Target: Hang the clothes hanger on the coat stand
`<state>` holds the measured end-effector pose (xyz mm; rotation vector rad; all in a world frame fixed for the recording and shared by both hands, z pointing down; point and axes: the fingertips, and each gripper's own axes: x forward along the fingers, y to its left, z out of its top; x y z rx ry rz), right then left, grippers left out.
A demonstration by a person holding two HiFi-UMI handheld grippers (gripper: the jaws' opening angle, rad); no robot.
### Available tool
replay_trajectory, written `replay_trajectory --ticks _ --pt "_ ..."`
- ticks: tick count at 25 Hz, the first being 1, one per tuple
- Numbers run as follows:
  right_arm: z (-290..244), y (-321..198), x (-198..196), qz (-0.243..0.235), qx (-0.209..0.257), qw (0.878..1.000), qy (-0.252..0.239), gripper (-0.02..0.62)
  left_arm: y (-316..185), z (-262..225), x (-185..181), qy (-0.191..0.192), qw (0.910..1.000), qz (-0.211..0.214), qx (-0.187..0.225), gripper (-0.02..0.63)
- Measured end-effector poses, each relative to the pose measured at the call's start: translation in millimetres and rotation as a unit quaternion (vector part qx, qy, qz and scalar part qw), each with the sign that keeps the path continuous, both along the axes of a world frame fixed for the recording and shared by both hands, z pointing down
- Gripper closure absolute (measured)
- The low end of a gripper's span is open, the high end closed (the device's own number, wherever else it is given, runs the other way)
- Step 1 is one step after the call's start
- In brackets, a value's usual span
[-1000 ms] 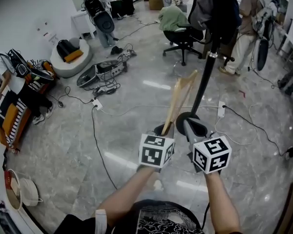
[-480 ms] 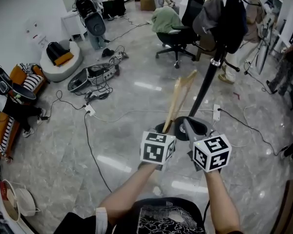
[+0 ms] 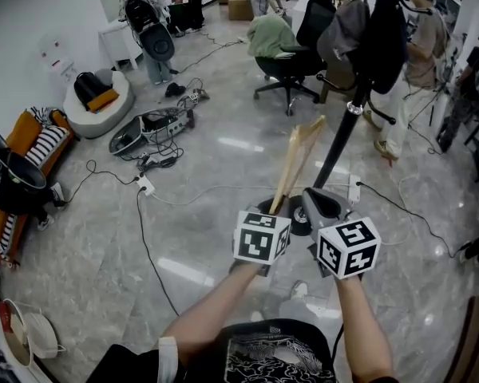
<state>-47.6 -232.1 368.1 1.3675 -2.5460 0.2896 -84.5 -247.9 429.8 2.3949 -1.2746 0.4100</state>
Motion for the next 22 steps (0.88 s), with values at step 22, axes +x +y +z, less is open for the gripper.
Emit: replay_trajectory --ticks 22 --pt "-4.6 -124.0 75.6 -0.025 0.009 1.0 -0.006 0.595 -118.8 -4.2 85.0 -0.021 0.9997 -0.012 0.006 0.595"
